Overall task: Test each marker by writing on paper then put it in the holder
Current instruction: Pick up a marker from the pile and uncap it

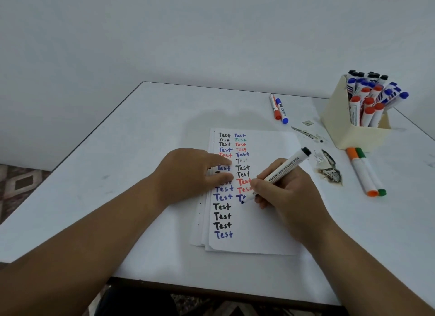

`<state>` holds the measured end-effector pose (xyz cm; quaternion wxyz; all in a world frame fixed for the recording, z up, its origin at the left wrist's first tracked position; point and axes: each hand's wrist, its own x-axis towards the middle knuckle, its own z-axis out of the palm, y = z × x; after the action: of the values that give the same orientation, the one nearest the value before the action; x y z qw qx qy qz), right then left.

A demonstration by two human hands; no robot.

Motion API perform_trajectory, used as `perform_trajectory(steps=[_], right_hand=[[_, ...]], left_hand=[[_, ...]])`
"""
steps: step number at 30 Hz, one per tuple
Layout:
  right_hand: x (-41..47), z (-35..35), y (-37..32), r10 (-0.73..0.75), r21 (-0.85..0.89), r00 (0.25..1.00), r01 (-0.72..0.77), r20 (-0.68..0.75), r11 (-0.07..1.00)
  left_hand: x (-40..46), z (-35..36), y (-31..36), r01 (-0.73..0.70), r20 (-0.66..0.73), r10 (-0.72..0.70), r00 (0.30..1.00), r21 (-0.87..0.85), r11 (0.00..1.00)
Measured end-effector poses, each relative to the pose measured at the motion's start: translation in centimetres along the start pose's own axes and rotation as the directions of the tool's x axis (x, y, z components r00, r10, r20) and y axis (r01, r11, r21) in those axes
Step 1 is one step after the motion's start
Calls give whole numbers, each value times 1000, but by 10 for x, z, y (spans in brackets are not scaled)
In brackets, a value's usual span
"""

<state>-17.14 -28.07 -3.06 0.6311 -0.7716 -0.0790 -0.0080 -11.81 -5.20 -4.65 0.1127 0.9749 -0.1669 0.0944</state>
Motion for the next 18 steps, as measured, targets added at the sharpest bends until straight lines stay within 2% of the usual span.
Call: perform_trajectory(steps=[13, 18], right_hand=[[0, 1, -3, 35, -56, 998, -32, 50, 998], [-1, 2, -3, 19, -46, 1000, -17, 25, 999]], left_hand=[[0, -4, 3, 6, 11, -6, 1000, -11, 1000], [0, -4, 3, 12, 22, -12, 1000, 0, 1000]])
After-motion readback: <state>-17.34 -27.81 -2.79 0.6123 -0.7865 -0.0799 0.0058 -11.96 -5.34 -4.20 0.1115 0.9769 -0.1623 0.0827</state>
